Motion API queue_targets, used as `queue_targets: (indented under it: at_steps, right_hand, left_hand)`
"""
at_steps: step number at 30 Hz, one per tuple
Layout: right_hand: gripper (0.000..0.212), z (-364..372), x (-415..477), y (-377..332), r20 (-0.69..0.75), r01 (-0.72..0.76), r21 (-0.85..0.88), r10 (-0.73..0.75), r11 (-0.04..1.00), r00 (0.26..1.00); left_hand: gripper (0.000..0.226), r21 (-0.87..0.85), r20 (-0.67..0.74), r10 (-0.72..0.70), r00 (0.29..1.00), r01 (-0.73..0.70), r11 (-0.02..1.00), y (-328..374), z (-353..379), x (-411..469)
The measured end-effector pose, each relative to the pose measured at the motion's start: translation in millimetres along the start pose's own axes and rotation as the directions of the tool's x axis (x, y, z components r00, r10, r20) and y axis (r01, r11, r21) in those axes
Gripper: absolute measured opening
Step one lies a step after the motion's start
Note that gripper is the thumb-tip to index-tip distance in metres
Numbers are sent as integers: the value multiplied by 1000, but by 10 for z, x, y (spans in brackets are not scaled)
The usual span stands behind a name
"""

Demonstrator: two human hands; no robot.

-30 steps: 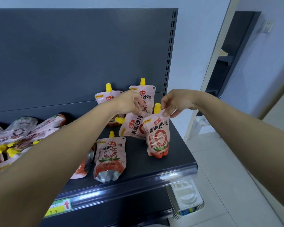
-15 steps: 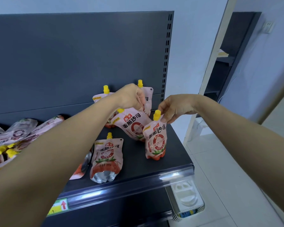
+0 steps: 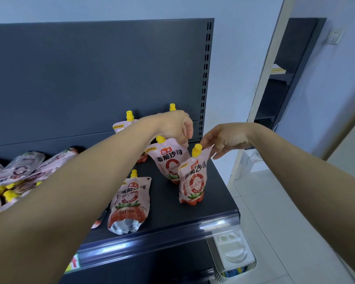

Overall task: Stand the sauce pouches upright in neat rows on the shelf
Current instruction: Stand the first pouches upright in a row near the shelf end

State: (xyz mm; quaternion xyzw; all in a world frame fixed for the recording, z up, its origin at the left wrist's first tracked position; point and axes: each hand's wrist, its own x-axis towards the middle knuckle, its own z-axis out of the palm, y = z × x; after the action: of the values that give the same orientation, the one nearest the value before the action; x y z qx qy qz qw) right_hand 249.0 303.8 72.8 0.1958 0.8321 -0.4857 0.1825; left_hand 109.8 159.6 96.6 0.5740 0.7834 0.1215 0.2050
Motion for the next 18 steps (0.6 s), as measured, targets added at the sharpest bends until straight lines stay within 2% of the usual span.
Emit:
queue_targets:
  at_steps: [3, 5, 8, 14, 18]
  right_hand:
    - [19, -21, 80, 24, -159, 24, 26, -20, 999, 987]
    - [14, 12, 157, 11, -192, 40, 16, -36, 999, 981]
    - [14, 85, 251, -35, -169, 59, 35, -53, 998, 984]
    - [24, 222, 365, -63, -9, 43, 97, -42, 994, 999]
    - [15, 269, 440, -70, 4, 28, 155, -29, 988, 1000]
  left_hand:
    - [23, -27, -41, 3, 999, -4, 1000, -34, 0, -22]
    - [20, -65, -57, 8, 998, -12, 998, -56, 9, -31]
    - [16, -131, -73, 21, 997, -31, 991, -85, 15, -47]
    - [20, -159, -117, 32, 993, -50, 986, -113, 26, -61]
    - [20, -157, -127, 35, 991, -55, 986, -108, 32, -78]
